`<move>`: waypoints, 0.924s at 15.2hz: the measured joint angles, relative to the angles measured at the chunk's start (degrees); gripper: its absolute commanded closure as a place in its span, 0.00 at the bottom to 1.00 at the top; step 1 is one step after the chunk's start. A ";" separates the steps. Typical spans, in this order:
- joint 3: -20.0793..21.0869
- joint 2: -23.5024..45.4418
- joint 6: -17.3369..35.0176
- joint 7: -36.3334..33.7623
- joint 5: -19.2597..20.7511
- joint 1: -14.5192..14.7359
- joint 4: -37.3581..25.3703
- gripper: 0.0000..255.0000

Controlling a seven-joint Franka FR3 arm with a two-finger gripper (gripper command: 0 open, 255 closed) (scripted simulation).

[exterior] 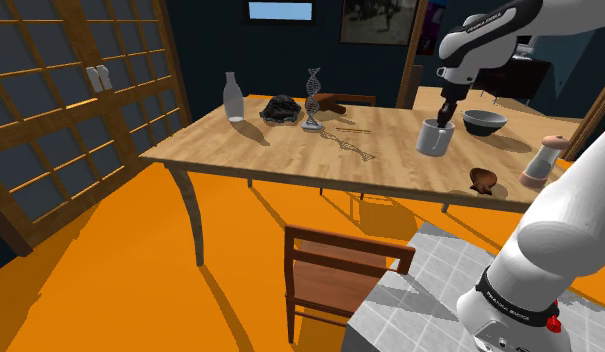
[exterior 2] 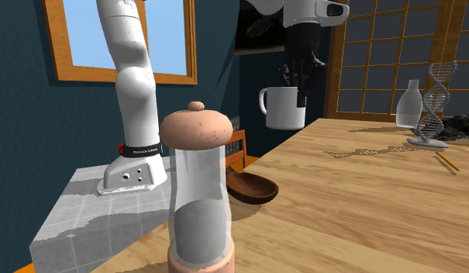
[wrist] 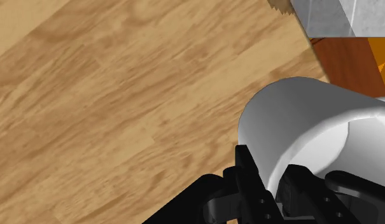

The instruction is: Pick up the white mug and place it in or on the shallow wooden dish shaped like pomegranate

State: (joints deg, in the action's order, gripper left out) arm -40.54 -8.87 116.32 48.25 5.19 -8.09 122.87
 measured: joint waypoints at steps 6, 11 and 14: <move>-3.43 -5.90 -1.49 5.26 4.78 -4.37 2.87 1.00; -6.35 -9.10 -3.04 9.94 7.76 -7.60 3.40 1.00; -9.22 -9.85 -3.29 13.91 8.99 -9.36 3.20 1.00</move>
State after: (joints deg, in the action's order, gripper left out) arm -49.75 -18.72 113.03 62.16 14.17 -17.45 126.06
